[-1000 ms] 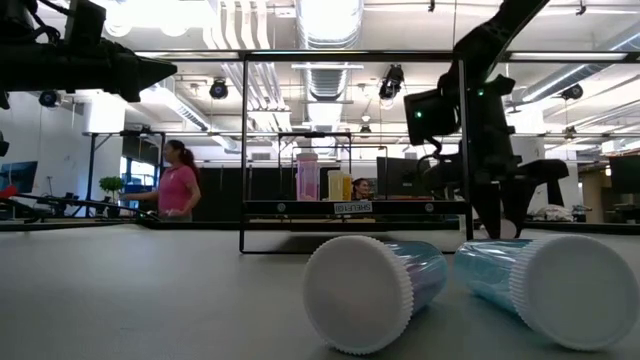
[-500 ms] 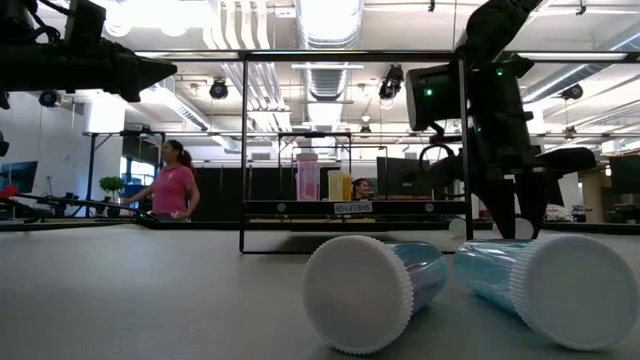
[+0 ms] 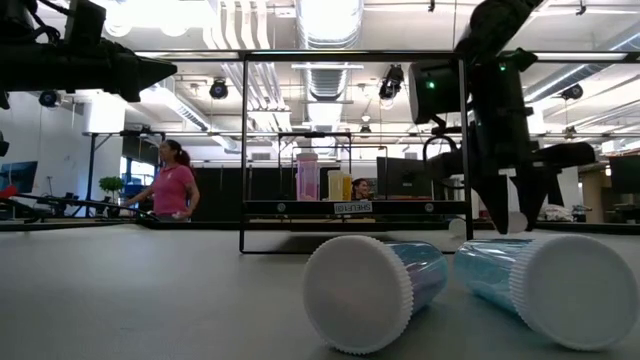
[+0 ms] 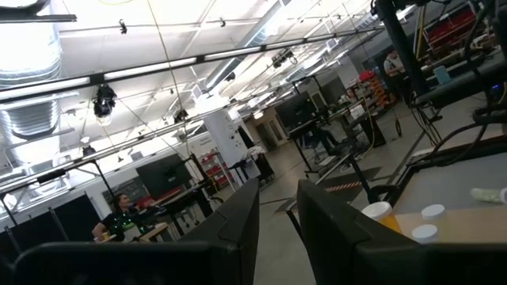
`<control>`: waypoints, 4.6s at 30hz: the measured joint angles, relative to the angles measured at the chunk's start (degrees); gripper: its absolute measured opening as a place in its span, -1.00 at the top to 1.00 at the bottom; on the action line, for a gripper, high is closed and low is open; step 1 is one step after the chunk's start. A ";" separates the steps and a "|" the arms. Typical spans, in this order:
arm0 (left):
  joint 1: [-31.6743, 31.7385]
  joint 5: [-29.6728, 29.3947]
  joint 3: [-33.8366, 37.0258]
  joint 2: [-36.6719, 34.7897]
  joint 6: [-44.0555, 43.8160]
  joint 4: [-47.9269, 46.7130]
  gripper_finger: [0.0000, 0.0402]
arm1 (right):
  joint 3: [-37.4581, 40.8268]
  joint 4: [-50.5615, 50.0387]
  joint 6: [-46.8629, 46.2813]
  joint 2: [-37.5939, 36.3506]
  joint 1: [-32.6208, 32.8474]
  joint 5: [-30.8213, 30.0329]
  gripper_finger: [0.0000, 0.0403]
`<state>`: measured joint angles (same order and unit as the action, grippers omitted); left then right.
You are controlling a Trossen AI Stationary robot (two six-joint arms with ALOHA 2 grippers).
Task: Pick and place medicine bottles onto shelf by color
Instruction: Put the top pink pill bottle on the shelf aligned with the other pink bottle
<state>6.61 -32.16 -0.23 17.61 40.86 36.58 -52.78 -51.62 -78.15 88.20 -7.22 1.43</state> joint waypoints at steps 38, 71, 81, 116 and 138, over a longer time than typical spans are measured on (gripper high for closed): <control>-0.01 0.02 -0.02 0.00 0.00 0.02 0.64 | 3.15 2.67 -30.19 0.00 0.07 -1.07 0.11; 0.00 0.01 -0.01 0.00 0.00 0.02 0.64 | 4.40 5.66 -27.63 -1.42 -0.04 -6.01 0.46; 0.00 0.00 -0.02 0.00 0.00 0.00 0.64 | 4.40 5.97 -27.69 -1.42 -0.04 -6.01 0.47; 0.00 0.02 -0.02 0.00 0.00 0.02 0.64 | 4.37 10.54 -26.84 -7.27 -0.31 -5.99 0.50; -0.01 0.02 -0.01 0.00 0.00 0.00 0.64 | 4.33 20.29 -33.29 -26.00 -0.31 -10.64 0.49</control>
<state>6.60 -32.14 -0.24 17.61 40.86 36.58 -48.45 -31.32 -111.44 62.21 -7.53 -9.21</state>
